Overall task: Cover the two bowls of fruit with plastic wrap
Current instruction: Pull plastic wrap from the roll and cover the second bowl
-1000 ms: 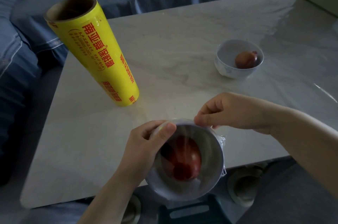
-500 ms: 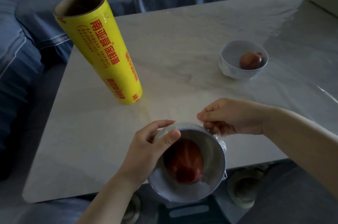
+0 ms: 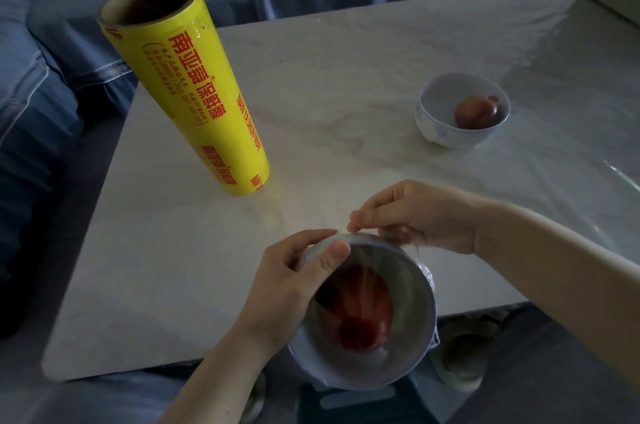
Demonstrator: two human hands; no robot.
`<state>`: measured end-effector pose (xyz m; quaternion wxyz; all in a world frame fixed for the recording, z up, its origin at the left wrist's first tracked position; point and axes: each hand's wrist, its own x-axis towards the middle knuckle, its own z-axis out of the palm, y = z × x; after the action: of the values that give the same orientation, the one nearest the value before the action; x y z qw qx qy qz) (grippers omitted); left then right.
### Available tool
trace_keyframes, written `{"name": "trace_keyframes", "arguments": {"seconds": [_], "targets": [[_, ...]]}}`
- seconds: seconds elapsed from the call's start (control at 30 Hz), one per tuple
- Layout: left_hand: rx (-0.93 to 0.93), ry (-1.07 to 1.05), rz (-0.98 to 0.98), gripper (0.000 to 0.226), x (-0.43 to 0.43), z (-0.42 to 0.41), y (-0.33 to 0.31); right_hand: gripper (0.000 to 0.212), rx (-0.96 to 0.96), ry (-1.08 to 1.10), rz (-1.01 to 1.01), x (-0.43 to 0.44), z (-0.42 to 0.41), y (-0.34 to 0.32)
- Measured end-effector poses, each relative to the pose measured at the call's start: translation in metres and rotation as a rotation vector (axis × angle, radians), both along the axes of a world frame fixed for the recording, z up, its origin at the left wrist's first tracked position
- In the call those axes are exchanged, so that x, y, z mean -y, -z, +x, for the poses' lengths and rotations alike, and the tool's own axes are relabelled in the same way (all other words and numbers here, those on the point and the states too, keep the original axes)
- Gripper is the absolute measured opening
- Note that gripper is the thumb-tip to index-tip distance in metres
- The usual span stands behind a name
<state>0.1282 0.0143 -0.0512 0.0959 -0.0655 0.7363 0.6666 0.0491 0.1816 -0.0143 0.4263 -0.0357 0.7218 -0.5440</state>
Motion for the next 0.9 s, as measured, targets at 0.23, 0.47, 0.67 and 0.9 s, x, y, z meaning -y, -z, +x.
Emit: {"name": "trace_keyframes", "arguments": {"seconds": [0.23, 0.47, 0.67, 0.9], "targets": [[0.016, 0.060, -0.165, 0.055, 0.002, 0.002, 0.002, 0.018, -0.051, 0.144, 0.143, 0.008, 0.010, 0.006], [0.007, 0.030, -0.240, 0.060, 0.005, 0.002, 0.006, 0.032, -0.061, 0.006, 0.279, 0.011, 0.011, 0.003], [0.025, 0.071, -0.228, 0.054, 0.008, 0.001, 0.008, 0.033, 0.064, -0.003, 0.164, 0.010, 0.005, 0.003], [0.019, 0.110, -0.283, 0.042, 0.006, 0.000, 0.007, 0.038, 0.055, -0.070, 0.209, 0.010, 0.000, 0.010]]}}
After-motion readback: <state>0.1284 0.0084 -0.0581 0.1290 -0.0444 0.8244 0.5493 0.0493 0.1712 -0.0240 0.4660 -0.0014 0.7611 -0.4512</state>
